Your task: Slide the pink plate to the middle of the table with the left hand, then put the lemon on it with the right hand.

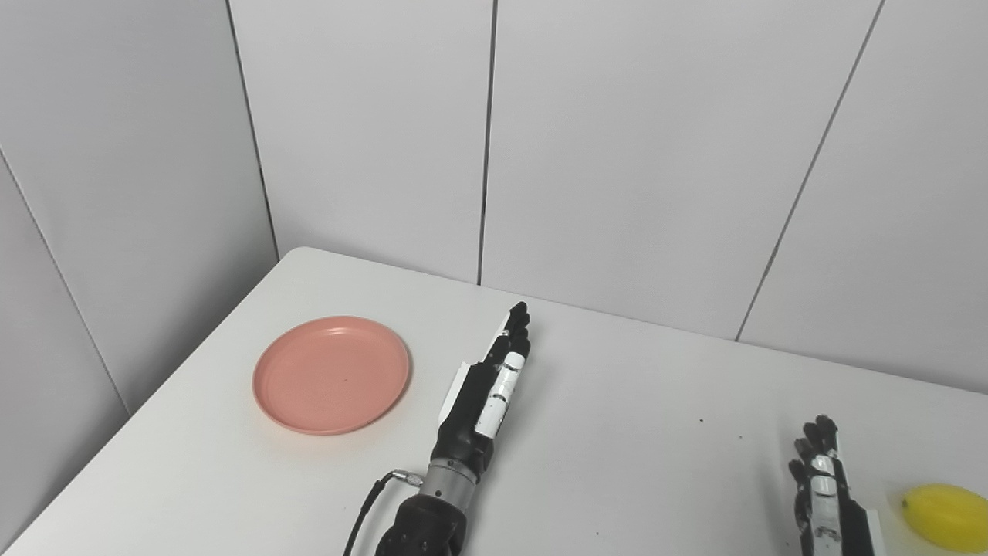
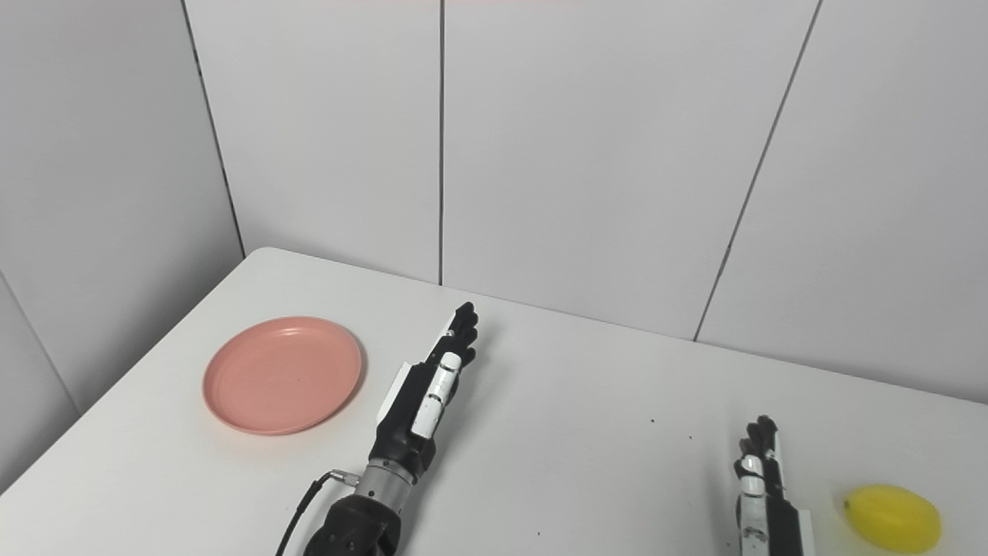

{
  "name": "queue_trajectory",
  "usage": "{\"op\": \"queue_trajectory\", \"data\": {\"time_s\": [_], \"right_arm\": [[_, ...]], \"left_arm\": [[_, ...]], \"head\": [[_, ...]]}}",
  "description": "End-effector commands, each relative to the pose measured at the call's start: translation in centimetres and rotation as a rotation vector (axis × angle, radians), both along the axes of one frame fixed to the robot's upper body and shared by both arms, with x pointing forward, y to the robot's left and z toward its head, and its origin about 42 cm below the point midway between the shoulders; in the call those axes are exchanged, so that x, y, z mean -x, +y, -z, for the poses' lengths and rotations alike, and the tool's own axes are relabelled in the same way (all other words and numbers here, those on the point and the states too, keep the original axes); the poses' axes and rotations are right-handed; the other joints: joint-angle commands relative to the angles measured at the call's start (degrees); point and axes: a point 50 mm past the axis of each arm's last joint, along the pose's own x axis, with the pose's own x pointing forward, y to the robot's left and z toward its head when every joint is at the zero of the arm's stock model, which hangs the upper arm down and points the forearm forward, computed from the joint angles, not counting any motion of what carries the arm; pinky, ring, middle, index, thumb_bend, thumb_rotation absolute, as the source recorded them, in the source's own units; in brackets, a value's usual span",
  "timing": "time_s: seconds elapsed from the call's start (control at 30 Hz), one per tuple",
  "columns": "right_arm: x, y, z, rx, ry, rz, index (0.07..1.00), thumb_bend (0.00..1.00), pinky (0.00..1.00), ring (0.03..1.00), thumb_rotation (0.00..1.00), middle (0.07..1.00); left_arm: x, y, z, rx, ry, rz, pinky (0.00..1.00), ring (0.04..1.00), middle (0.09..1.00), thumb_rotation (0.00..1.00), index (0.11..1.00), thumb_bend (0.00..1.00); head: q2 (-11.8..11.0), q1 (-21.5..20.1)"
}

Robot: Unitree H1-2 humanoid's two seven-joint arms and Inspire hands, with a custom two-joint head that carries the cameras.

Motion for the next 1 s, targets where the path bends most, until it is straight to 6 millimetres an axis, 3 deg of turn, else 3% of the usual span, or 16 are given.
{"op": "queue_trajectory", "data": {"time_s": [0.0, 0.4, 0.7, 0.97], "right_arm": [[-0.2, 0.0, -1.2, 0.001, -0.044, -0.002, 0.992, 0.41, 1.00, 0.999, 1.00, 0.986], [0.0, -0.2, -1.2, -0.007, -0.045, -0.001, 0.989, 0.39, 1.00, 0.997, 1.00, 0.987], [0.0, -0.3, -1.6, -0.008, -0.049, -0.006, 0.996, 0.36, 1.00, 1.000, 1.00, 0.995], [0.1, -0.7, -2.0, 0.001, -0.047, -0.010, 0.996, 0.33, 1.00, 1.000, 1.00, 0.996]], "left_arm": [[-0.7, 0.5, -2.4, -0.011, -0.069, -0.015, 1.00, 0.997, 0.995, 1.00, 0.989, 0.61], [-0.7, 4.1, -5.0, -0.038, -0.127, -0.105, 1.00, 0.972, 0.947, 1.00, 0.935, 0.60], [-0.8, 6.5, -5.6, -0.101, -0.153, -0.183, 0.96, 0.929, 0.926, 1.00, 0.924, 0.63], [-0.6, 8.6, -5.9, -0.137, -0.161, -0.269, 0.93, 0.909, 0.899, 1.00, 0.897, 0.59]], "head": [[0.1, 0.0], [0.1, 1.3], [0.2, 3.0], [0.2, 5.5]]}}
